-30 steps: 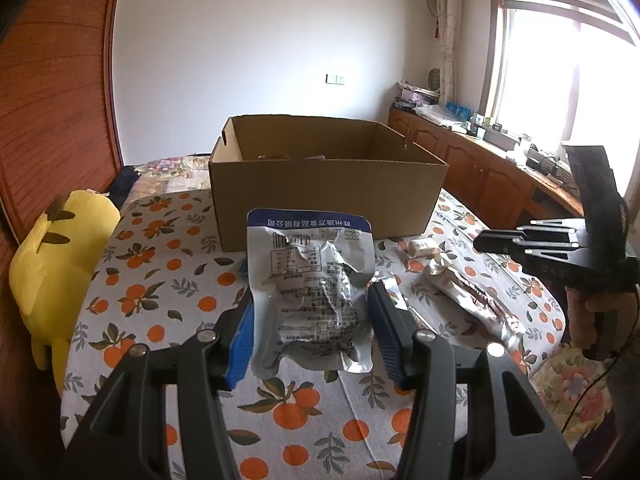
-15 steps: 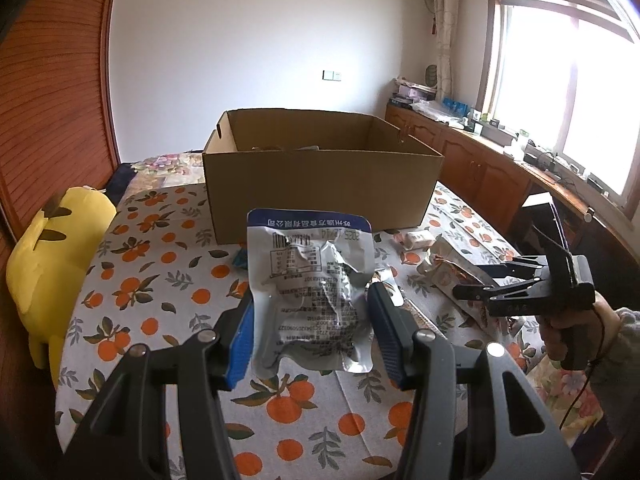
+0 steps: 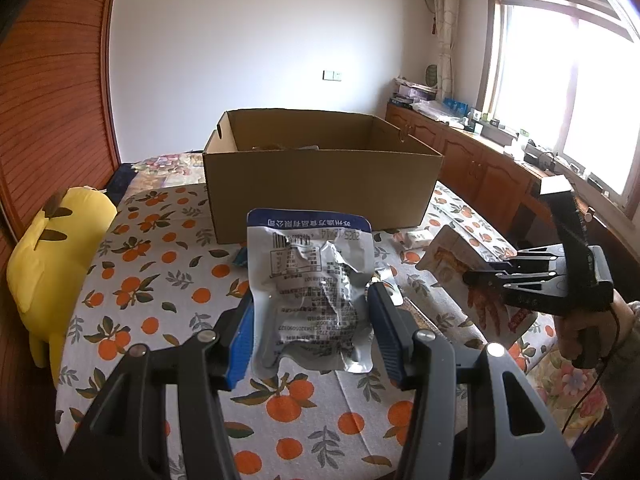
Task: Organize snacks
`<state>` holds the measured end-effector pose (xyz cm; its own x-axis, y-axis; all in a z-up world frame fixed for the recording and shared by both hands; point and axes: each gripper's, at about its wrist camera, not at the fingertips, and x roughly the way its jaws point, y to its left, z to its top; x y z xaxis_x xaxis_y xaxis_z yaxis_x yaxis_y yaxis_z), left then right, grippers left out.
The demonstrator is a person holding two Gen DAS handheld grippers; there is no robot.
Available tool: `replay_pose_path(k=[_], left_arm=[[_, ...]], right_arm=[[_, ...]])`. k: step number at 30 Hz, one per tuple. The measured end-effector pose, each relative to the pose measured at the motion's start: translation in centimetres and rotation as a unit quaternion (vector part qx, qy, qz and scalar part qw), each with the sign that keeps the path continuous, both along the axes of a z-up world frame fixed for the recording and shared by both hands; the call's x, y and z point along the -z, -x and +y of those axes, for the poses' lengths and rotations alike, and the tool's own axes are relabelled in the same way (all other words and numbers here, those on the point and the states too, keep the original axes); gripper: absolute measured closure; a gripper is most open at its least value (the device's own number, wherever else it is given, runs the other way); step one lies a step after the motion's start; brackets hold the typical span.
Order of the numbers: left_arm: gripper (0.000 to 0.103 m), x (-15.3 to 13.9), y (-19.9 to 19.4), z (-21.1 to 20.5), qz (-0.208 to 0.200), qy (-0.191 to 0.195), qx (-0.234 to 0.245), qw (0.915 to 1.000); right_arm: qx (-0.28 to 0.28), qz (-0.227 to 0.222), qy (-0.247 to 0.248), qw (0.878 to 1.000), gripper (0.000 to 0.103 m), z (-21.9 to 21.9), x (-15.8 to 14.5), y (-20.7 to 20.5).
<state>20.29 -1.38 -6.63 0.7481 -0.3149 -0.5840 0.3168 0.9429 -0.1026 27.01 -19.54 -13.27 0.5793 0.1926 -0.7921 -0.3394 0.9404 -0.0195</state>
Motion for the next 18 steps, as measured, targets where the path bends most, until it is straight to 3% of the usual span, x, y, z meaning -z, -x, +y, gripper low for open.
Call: replay_pose_path(k=[10,18], left_arm=[[0.051,-1.2,-1.3,-0.1,-0.013,0.000,0.007,0.9999],[0.051,-5.0,-5.8,-0.6,-0.049,0.001,0.024,0.9985]], right_arm=[[-0.010,-0.040,-0.015,0.999,0.094,0.2,-4.3,0.3],[-0.026,-0.099,-0.022,0.995,0.094,0.9,-9.7,-1.4]])
